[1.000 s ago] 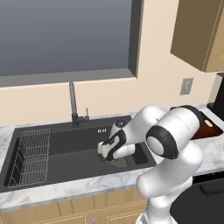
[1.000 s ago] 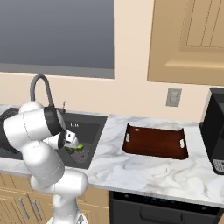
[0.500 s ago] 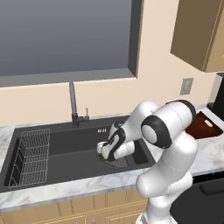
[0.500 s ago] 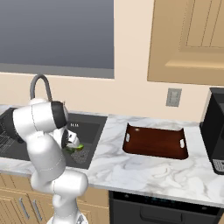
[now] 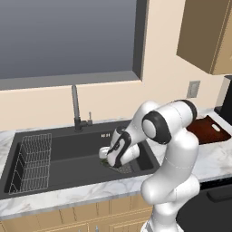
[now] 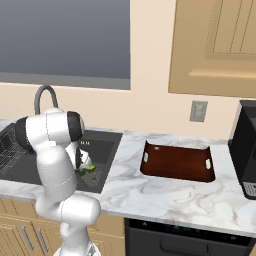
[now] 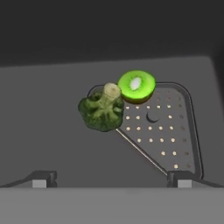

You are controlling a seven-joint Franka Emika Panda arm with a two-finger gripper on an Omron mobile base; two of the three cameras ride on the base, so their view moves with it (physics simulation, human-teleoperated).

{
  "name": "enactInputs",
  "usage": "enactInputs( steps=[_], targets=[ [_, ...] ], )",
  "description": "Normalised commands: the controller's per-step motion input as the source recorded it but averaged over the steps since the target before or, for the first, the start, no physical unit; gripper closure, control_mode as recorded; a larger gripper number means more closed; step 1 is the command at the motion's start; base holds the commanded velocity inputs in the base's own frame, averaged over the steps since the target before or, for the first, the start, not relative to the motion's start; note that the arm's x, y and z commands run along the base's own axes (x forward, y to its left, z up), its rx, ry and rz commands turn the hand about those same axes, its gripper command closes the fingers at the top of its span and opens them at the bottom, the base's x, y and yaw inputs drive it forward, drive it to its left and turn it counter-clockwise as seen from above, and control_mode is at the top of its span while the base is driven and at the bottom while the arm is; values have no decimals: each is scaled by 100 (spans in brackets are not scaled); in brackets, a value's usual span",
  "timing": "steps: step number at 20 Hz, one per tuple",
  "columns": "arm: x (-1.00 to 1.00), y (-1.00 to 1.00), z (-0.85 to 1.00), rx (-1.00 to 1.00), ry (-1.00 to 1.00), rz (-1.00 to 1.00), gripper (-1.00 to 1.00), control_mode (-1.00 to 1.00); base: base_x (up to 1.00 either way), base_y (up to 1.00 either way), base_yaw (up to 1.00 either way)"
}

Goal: Pick up all produce items and place them in the sink. Turn on the sink faucet to wash them. Then turn the sink off and put them in the tray.

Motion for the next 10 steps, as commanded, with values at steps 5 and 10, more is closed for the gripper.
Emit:
enactInputs(
  steps=[5, 10],
  targets=[
    [21, 12, -13, 0, -1, 0, -100, -100, 0, 0, 0],
    [20, 11, -13, 0, -3, 0, -100, -100, 0, 0, 0]
  ],
)
